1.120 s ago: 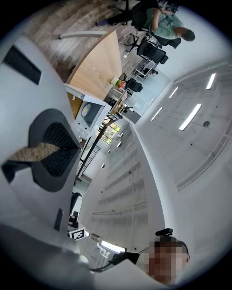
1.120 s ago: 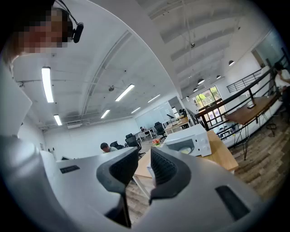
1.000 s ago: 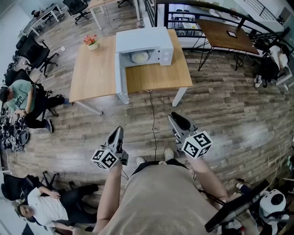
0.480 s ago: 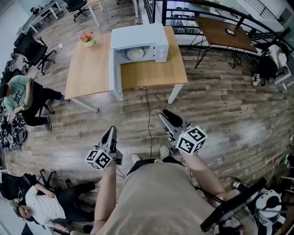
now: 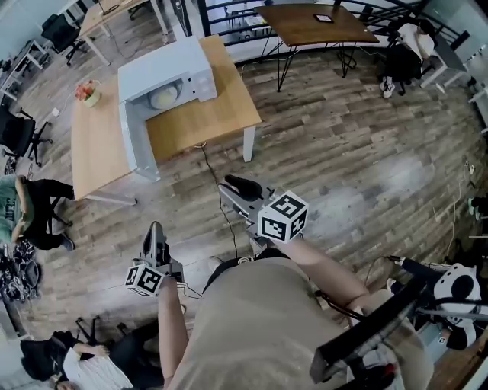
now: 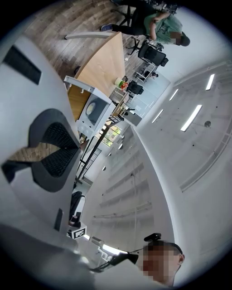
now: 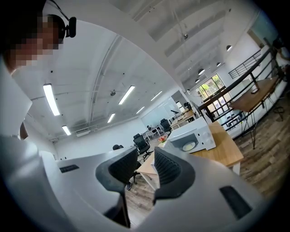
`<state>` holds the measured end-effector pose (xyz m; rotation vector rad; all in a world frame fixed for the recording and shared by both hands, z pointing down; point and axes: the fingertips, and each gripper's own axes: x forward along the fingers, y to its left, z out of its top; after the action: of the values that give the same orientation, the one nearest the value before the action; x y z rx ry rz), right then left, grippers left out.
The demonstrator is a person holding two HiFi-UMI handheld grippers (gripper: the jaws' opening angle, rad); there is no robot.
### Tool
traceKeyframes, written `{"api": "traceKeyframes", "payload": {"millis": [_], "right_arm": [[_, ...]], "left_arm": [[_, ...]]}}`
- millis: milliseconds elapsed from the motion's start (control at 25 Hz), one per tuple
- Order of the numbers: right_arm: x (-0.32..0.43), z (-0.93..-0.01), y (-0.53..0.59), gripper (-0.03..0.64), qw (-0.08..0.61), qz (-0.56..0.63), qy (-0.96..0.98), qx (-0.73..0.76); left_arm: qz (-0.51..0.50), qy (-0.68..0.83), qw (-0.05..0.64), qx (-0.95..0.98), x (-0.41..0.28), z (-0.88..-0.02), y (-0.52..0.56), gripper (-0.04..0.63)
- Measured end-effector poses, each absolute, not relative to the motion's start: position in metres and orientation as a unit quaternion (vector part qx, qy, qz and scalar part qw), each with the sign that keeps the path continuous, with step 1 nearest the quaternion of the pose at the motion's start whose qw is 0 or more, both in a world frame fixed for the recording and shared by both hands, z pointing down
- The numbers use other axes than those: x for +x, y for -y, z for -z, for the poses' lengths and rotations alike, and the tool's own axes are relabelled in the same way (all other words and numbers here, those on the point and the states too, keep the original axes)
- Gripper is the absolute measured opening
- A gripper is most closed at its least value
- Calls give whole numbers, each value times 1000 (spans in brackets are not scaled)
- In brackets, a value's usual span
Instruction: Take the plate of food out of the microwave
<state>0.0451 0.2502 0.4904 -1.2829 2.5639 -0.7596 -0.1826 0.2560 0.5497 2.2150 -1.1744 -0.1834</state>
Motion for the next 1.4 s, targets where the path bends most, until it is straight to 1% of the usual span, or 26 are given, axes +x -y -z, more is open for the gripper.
{"api": "traceKeyframes", "payload": {"millis": [240, 480, 920, 1200, 1400], "right_arm": [[78, -501, -252, 100, 97, 278, -852, -432], [118, -507, -244, 100, 91, 266, -850, -445], [143, -513, -245, 100, 90, 268, -845, -453], [158, -510, -240, 100, 103, 262, -837, -468], [160, -522, -236, 100, 99, 270, -833, -472]], "left_arm": [[52, 448, 316, 835, -152, -554, -257, 5], [71, 434, 312, 842, -113, -559, -239, 5], [74, 427, 326, 840, -92, -571, -236, 5], [76, 413, 323, 848, -82, -570, -216, 5], [74, 411, 323, 849, -83, -574, -207, 5]]}}
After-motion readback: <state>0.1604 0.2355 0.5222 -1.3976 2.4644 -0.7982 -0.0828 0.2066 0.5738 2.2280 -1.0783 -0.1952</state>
